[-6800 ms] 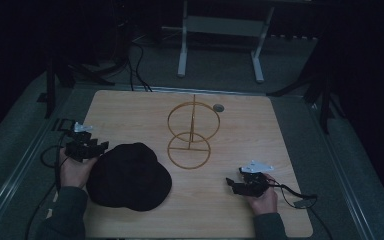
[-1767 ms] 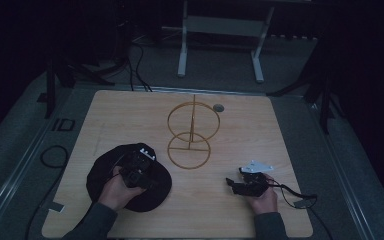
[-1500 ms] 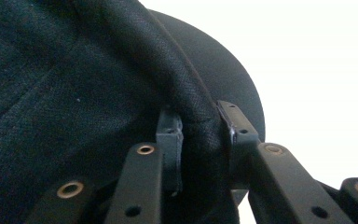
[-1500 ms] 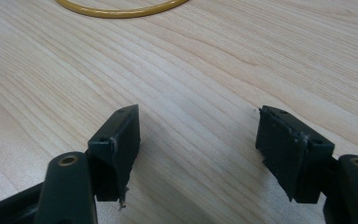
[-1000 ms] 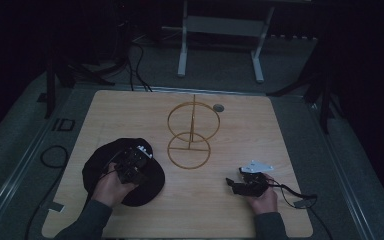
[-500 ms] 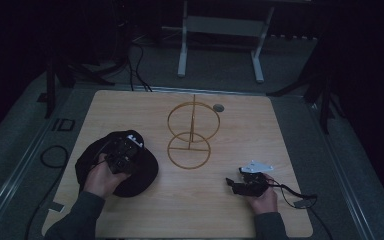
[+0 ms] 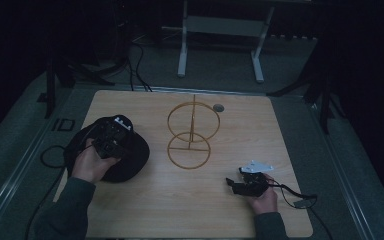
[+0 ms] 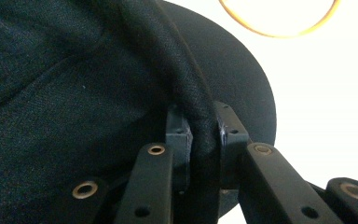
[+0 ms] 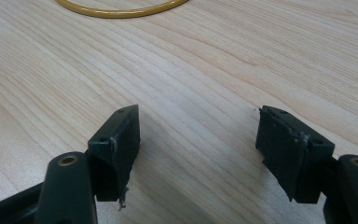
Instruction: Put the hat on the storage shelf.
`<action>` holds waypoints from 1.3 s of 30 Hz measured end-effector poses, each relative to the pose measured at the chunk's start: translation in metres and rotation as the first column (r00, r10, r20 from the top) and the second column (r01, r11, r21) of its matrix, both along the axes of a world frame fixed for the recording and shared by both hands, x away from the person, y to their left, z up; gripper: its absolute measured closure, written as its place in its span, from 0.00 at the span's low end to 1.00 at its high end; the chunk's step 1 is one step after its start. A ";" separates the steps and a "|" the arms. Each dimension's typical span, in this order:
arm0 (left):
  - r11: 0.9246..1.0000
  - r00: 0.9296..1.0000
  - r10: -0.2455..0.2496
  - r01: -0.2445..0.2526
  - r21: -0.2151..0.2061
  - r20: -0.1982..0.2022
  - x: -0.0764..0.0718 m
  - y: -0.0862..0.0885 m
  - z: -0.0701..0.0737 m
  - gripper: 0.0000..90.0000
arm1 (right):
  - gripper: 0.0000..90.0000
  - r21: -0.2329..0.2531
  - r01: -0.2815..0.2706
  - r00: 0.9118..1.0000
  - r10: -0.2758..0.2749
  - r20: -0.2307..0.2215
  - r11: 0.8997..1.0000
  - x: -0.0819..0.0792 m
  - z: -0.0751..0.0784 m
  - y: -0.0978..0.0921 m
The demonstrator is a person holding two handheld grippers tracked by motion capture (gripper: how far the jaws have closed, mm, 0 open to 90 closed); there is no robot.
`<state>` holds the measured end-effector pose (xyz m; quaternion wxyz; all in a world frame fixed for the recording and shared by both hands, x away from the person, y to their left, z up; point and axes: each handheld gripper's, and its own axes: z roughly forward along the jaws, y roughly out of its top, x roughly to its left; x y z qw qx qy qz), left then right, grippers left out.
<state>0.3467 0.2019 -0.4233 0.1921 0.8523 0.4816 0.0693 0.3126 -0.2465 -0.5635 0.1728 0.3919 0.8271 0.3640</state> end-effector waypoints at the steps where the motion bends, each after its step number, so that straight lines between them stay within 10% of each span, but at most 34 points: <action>1: 1.000 1.000 -0.004 0.004 0.001 0.005 0.002 0.001 0.001 0.87 | 0.34 0.000 0.000 1.000 0.000 0.000 1.000 0.000 0.000 0.000; 39: 0.999 1.000 -0.004 0.004 0.045 0.015 0.059 -0.004 0.055 0.87 | 0.34 0.001 0.000 1.000 0.000 0.000 1.000 0.000 0.000 0.000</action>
